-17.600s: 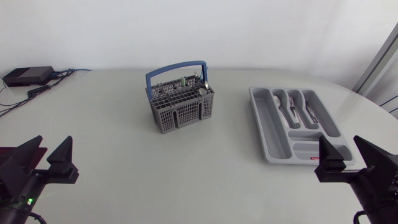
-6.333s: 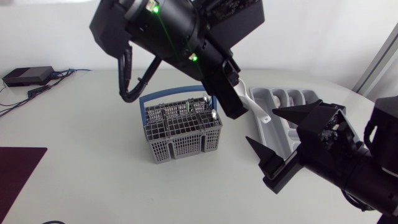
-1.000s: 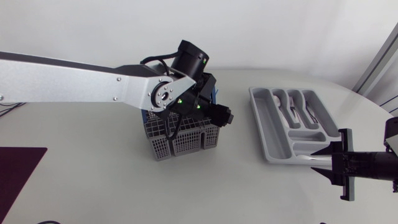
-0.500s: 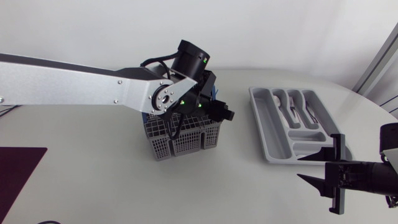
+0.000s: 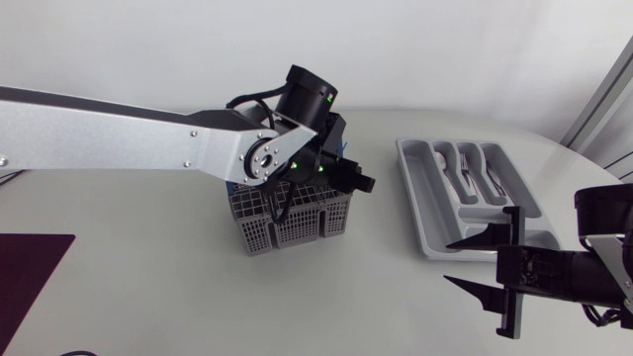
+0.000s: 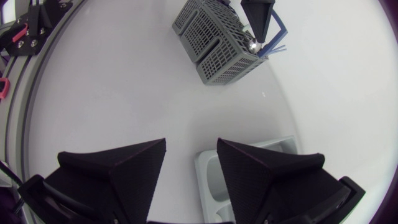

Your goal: Unload the cutlery basket into the drawer organizer.

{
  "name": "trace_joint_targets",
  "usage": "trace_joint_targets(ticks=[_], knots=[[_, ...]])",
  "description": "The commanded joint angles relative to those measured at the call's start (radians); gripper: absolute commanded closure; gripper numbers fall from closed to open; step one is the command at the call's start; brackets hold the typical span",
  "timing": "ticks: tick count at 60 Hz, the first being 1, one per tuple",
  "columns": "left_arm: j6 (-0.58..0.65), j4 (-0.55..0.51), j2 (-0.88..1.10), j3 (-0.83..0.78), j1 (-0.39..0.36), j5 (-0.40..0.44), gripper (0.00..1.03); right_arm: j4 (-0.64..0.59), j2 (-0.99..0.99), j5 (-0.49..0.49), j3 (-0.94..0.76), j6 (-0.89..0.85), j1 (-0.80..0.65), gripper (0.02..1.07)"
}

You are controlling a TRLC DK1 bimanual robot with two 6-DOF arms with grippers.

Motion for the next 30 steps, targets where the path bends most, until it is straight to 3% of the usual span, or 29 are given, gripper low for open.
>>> trace_joint_targets(ticks=[1, 30], knots=[[-0.015, 0.010, 0.028, -0.021, -0.009, -0.012, 0.58, 0.009, -0.005, -0.007, -0.016, 0.034, 0.010, 0.43], [0.042, -0.010, 0.060, -0.007, -0.029, -0.045, 0.76, 0.032, -0.002, -0.009, -0.037, 0.034, 0.014, 0.43]])
